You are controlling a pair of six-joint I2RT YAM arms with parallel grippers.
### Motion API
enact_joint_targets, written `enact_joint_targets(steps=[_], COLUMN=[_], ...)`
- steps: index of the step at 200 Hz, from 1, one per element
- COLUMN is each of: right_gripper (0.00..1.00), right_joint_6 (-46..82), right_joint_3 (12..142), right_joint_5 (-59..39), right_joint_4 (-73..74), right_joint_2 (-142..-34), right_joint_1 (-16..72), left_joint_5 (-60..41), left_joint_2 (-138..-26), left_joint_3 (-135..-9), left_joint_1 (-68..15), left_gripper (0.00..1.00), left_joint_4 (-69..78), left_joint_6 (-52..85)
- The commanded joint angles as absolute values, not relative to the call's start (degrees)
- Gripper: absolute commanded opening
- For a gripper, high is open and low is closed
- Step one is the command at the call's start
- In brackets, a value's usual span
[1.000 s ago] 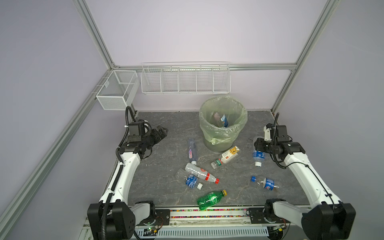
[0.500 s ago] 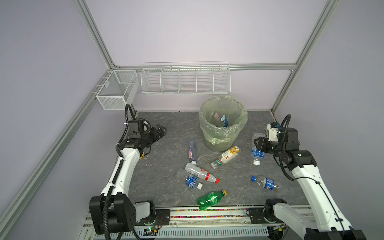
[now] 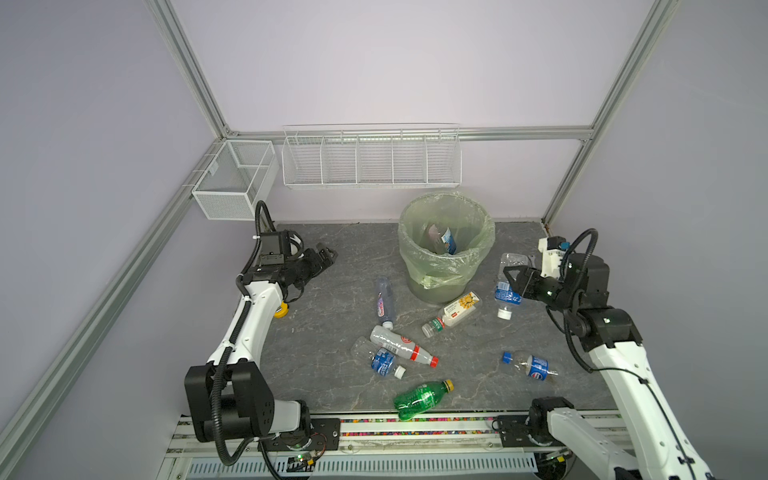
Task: Throw the plastic bottles in the bin
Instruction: 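Lift the blue-label bottle with the right gripper up over the bin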
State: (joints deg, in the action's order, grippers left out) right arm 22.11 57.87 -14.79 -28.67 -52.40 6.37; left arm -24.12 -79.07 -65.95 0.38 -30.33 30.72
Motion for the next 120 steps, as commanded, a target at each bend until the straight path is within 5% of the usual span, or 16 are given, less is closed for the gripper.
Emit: enact_joint_targets(steps=[1,120], right_gripper=[0.5,0.5], right_joint_6=[22.7,21.1], right_joint_3=[58.0,71.2], right_joint_5=[-15.9,-10.9], right_joint_4=[-23.8,-28.0], right_joint_2=[-52.1,-54.6], right_joint_1=[10.3,15.1], left_joint_5=[-25.5,-25.1], left_joint_2=[-77.4,-76.6], left_joint_3=[-64.8,-65.3], left_joint_1=[0.7,0.8], left_gripper=[1.0,1.0], left_joint_4=[-29.8,-31.0], left_joint_6=[29.0,28.6])
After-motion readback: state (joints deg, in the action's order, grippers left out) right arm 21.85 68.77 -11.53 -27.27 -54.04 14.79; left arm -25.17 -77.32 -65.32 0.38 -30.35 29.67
